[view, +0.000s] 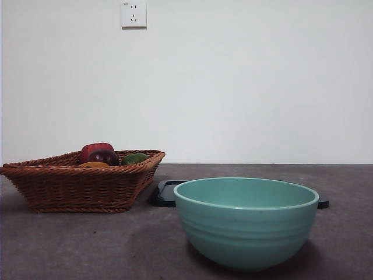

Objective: Pick up the wifruite, put it on the bowl, pick up the plate, put it on desk

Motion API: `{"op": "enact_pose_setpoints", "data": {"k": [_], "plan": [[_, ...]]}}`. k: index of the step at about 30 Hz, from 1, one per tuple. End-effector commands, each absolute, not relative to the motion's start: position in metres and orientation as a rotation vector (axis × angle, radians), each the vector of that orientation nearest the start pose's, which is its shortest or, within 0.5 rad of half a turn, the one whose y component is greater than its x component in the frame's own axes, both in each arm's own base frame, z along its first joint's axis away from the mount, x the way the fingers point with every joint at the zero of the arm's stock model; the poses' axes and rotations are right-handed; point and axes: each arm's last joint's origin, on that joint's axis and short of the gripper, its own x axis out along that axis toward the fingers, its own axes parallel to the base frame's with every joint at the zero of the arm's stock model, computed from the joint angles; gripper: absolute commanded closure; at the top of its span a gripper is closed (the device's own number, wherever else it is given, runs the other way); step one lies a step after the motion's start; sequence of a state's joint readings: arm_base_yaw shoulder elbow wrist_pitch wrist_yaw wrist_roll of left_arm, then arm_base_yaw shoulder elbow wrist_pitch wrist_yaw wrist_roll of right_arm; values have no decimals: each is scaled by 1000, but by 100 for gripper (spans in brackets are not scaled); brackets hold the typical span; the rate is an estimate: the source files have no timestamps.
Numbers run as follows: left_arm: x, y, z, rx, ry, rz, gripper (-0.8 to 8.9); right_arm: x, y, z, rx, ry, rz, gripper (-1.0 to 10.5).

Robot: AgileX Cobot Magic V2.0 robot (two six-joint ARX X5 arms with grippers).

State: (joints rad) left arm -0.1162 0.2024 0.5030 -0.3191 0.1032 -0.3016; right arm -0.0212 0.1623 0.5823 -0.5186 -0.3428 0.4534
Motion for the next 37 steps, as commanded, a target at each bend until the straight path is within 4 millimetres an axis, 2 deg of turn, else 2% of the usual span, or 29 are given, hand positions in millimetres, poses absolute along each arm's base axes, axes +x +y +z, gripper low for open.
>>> {"op": "enact_pose_setpoints", "data": {"k": [1,6,11,16,19,27,37], "plan": [[70,-14,305,-291,49,-309,796,54,10,297,460,220,349,937],[67,-18,326,-289,141,-432,796,52,14,305,450,242,430,937],[65,-20,334,-280,204,-521,796,47,21,311,428,253,564,937],[63,-24,330,-291,268,-608,796,43,26,312,377,292,693,937],[61,-25,326,-292,312,-633,796,43,29,311,288,327,732,937],[57,-32,324,-278,354,-741,796,47,30,318,191,469,708,936],[53,-33,316,-195,425,-786,796,48,30,325,170,491,714,937]]}}
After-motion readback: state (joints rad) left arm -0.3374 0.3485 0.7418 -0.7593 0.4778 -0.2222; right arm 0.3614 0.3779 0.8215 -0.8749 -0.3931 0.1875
